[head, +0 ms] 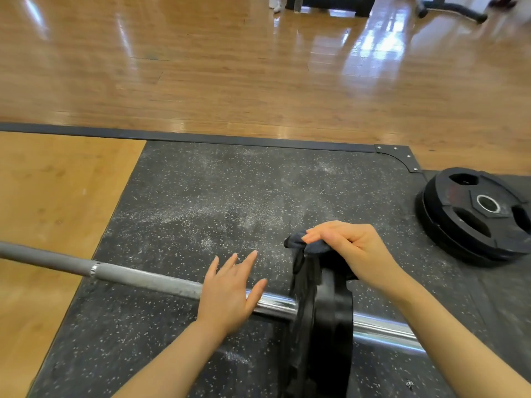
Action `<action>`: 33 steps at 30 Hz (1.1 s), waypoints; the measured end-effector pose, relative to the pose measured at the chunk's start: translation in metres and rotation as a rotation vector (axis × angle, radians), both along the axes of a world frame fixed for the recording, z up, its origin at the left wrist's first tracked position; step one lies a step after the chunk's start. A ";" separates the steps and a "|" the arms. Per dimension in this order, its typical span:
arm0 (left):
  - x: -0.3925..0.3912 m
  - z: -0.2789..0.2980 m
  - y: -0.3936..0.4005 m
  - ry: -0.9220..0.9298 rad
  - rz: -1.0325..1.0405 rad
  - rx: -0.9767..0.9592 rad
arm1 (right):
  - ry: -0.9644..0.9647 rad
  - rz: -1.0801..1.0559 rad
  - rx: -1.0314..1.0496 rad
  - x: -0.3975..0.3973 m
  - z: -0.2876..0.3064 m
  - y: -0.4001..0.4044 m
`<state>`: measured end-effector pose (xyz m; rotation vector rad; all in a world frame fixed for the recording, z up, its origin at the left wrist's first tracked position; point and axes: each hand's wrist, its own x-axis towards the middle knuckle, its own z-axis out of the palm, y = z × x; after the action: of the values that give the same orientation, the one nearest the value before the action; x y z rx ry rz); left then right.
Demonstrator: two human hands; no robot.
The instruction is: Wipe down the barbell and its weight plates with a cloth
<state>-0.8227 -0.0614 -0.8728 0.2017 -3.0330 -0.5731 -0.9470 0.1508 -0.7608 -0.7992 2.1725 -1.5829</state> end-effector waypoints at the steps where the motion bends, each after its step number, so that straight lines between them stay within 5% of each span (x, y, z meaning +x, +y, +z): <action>1: -0.004 0.000 -0.001 -0.011 -0.001 -0.004 | 0.025 -0.030 -0.012 0.004 0.004 0.000; 10: -0.031 0.019 -0.005 0.031 -0.122 -0.105 | 0.284 -0.487 -0.120 0.055 0.033 0.006; 15: 0.008 0.008 -0.001 0.141 -0.279 -0.216 | 0.569 -0.432 -0.043 0.082 0.026 0.009; 21: 0.016 -0.011 -0.005 0.116 -0.350 -0.329 | 0.671 -0.359 0.198 0.093 -0.003 -0.006; 33: -0.022 -0.005 -0.013 0.030 -0.355 -0.309 | 0.458 -0.347 0.259 0.042 0.020 -0.012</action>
<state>-0.8443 -0.0740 -0.8782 -0.3593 -3.0881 -0.1100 -0.9048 0.1383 -0.7409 -0.7922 2.9072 -1.3081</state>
